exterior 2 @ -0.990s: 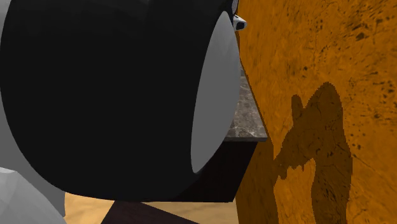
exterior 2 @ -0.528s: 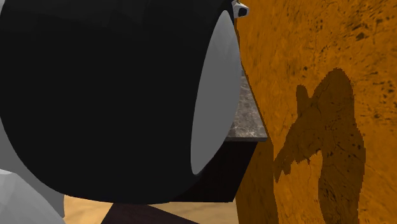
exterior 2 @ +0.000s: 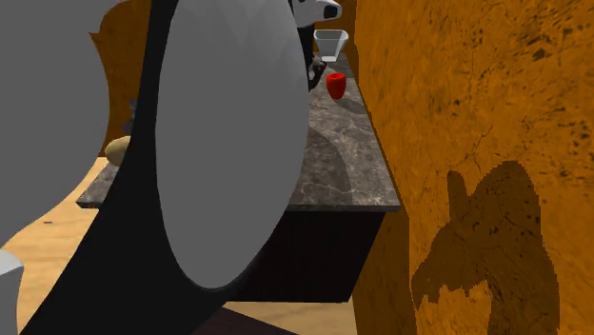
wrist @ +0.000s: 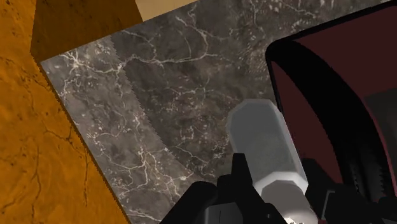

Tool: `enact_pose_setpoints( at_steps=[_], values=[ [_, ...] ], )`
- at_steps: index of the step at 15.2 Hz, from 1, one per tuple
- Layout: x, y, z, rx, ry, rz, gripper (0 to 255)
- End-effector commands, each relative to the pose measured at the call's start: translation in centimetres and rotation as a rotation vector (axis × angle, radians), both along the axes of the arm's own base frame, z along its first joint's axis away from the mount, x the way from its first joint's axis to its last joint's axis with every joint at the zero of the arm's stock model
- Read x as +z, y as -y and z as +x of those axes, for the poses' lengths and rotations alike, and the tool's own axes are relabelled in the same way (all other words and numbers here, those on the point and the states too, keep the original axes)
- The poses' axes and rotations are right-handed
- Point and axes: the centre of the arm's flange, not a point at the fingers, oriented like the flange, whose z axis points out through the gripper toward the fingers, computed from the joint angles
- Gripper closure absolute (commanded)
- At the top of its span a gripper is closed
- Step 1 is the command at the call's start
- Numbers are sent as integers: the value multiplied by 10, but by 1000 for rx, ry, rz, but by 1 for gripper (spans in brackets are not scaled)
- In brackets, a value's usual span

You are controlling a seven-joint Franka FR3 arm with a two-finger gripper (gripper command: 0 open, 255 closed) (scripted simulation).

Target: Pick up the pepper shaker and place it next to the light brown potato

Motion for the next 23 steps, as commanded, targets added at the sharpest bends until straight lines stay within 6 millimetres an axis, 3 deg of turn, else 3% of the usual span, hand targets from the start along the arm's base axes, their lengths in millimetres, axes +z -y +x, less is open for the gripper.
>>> enact_pose_setpoints(
  at_steps=[1, 23],
  values=[
    [0, -25, -11, -1, 0, 0, 255],
    [1, -290, -129, -1, 0, 0, 255]
  ],
)
